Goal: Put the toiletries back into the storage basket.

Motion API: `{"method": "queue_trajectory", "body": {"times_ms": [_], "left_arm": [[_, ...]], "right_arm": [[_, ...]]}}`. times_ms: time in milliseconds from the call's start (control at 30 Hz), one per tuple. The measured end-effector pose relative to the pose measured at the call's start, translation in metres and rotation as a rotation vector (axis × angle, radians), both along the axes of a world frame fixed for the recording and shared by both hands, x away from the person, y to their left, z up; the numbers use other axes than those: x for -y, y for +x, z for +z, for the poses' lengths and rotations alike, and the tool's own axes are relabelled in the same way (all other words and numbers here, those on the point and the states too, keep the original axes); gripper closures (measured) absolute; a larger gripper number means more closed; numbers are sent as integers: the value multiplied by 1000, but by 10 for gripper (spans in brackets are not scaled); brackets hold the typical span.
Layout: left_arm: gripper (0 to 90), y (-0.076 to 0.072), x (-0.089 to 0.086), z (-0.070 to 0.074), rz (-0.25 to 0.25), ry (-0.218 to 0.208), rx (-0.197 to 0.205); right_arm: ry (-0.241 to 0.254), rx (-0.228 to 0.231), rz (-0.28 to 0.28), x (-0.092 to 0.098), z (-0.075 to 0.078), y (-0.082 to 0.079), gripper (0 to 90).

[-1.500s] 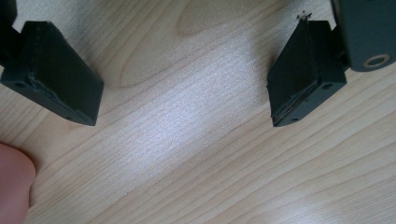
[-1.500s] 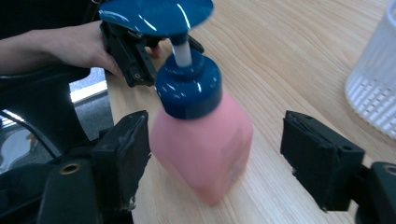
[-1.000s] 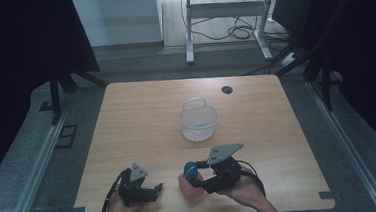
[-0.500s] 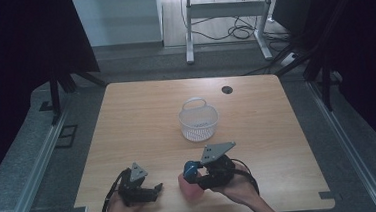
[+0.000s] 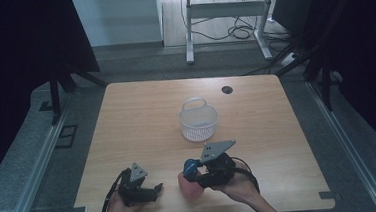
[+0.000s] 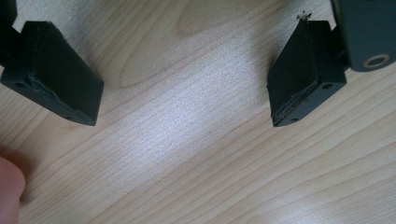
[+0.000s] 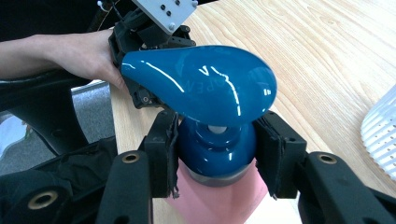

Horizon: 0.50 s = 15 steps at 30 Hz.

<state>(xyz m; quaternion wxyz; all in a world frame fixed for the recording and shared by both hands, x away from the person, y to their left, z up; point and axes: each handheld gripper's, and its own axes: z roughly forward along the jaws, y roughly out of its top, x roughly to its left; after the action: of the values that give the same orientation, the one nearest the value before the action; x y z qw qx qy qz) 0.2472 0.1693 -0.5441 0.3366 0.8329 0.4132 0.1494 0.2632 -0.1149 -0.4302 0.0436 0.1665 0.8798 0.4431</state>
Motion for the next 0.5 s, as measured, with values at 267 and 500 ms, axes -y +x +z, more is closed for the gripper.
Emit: {"method": "queue_trajectory", "body": {"times_ms": [267, 500], "left_arm": [[103, 0, 0, 0, 1, -2, -1], [103, 0, 0, 0, 0, 1, -1]], "right_arm": [[6, -4, -13, 3, 6, 4, 528], [7, -4, -28, 6, 15, 11, 528]]}}
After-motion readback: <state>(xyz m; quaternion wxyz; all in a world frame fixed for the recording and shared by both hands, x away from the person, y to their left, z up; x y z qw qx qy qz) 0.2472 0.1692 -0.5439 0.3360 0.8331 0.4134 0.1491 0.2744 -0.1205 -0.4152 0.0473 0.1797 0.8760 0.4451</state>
